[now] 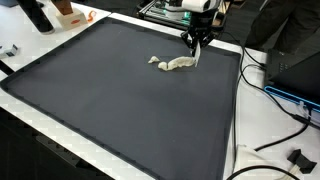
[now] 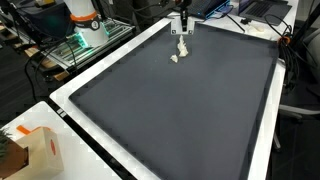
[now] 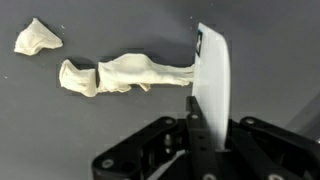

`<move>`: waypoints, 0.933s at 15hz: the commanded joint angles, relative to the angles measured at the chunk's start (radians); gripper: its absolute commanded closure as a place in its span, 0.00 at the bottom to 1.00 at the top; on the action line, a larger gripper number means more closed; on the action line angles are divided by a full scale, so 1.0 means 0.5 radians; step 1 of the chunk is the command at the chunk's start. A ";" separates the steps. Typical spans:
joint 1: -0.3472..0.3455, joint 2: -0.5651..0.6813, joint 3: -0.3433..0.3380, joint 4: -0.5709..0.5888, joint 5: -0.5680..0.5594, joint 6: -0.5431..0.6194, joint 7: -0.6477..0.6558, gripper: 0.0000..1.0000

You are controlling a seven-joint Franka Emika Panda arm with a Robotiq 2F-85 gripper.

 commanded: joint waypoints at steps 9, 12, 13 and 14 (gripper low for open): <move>-0.014 0.182 -0.062 -0.002 -0.121 0.145 -0.029 0.99; -0.018 0.212 -0.065 -0.025 -0.118 0.144 -0.037 0.99; -0.019 0.209 -0.066 -0.032 -0.117 0.143 -0.035 0.99; -0.016 0.201 -0.072 -0.041 -0.123 0.129 -0.023 0.99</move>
